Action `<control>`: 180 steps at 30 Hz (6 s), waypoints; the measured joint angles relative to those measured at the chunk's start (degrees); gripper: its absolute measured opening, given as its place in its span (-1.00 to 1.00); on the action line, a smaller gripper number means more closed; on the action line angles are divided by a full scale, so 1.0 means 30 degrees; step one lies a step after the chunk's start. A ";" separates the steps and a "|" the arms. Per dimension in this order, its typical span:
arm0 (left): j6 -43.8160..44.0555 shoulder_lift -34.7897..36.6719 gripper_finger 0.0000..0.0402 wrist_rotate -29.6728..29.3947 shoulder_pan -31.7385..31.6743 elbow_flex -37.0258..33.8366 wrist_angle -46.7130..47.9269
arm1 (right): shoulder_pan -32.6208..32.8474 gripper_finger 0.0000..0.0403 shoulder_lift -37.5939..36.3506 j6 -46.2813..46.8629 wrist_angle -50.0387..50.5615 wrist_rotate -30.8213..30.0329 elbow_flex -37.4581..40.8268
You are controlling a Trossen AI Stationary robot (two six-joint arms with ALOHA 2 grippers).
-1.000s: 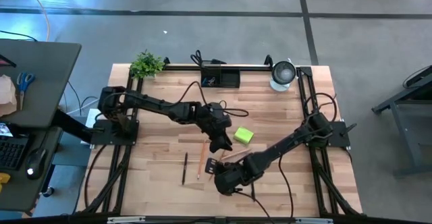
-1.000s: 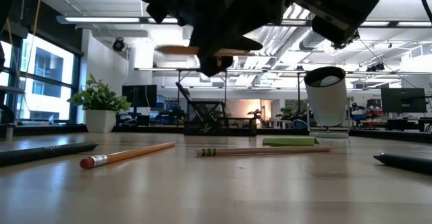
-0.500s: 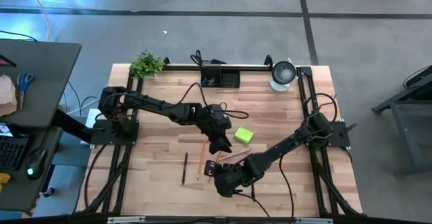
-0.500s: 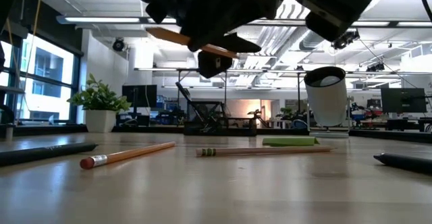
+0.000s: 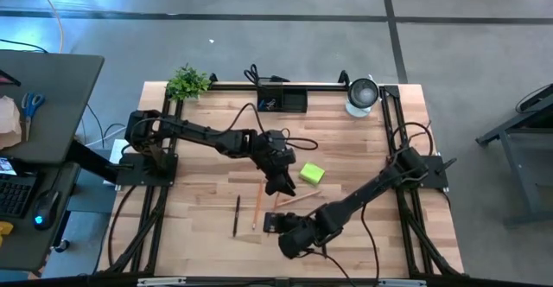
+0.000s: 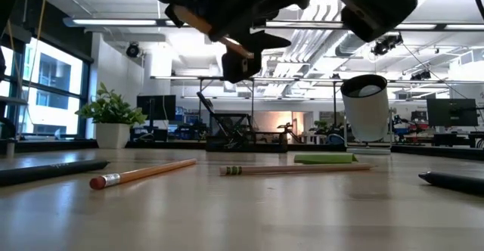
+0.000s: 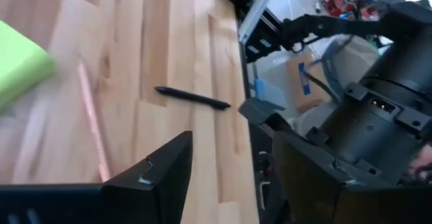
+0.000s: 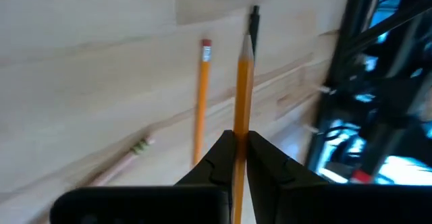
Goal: Pick and place office supplies into organizer
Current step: Put the left orange pencil into the black desk organizer
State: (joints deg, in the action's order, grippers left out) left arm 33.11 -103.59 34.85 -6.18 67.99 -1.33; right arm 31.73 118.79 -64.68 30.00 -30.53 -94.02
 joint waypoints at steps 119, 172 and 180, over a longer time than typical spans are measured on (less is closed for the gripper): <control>0.3887 0.0918 0.57 -0.1562 -0.2881 -0.0007 0.4391 | -0.1228 -0.99 0.0210 0.3687 0.2077 -0.3217 0.0000; -1.3666 0.0102 -0.97 -0.3896 -1.0970 0.8105 1.0790 | -0.7821 -0.49 -0.3521 1.9476 0.8614 0.0066 0.0680; -1.5872 0.0102 -0.98 -0.3698 -1.1357 0.6526 1.0024 | -0.9611 -0.67 -1.1692 2.3908 0.5602 0.0548 0.8538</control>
State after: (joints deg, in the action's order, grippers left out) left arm -14.51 -103.28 23.76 -40.25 87.56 28.75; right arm 2.90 83.71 7.04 46.81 -28.88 -68.40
